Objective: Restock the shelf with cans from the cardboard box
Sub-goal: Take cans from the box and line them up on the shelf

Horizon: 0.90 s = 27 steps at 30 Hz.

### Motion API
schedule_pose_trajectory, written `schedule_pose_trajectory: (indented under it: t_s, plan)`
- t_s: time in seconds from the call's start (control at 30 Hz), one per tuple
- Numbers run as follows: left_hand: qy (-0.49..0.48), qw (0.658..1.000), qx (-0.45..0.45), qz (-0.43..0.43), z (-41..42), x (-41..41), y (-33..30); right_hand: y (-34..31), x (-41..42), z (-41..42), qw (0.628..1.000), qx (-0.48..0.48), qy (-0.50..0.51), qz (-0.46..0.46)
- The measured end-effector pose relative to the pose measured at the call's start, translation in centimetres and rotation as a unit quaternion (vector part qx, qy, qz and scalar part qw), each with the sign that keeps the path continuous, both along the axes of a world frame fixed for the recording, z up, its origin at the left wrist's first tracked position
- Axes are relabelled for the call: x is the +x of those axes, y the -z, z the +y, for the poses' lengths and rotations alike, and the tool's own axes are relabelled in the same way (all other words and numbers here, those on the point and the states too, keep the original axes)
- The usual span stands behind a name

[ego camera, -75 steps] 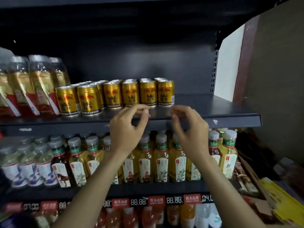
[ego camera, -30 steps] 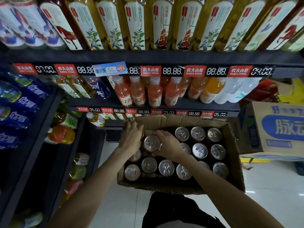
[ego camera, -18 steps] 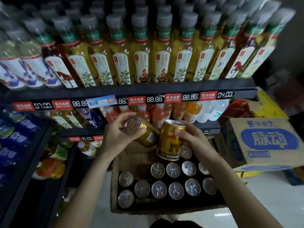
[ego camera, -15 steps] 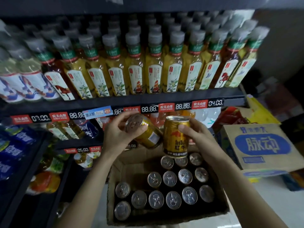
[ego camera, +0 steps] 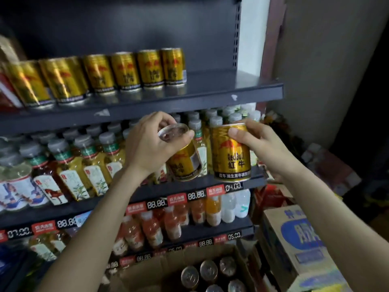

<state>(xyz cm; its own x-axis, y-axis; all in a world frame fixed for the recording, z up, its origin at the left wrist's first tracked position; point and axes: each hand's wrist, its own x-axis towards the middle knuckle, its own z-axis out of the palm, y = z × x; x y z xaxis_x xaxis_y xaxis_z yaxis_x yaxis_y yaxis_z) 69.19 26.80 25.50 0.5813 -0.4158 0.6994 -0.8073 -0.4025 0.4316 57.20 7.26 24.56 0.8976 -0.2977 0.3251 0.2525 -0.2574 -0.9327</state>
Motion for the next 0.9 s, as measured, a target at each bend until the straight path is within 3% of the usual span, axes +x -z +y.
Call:
schedule_pose_trajectory:
  t_s: [0.17,0.37,0.7,0.9]
  plan:
    - [-0.035,0.997,-0.04,-0.061,-5.3,-1.0,-5.2,-5.4,1.6,-6.1,0.996,-0.07,-0.019,-0.059]
    - [-0.189,0.964,-0.041,-0.182,-10.7,0.1,-10.3,-11.2,4.5,-12.0,0.984,-0.123,-0.062,-0.115]
    - [-0.263,0.95,0.056,-0.161,-21.1,10.1,-12.8,-12.6,16.2,-20.3,0.983,-0.138,-0.015,-0.121]
    - [-0.342,0.926,0.139,-0.083,-24.4,15.3,-13.9,-12.1,22.2,-22.3,0.989,-0.129,-0.022,-0.075]
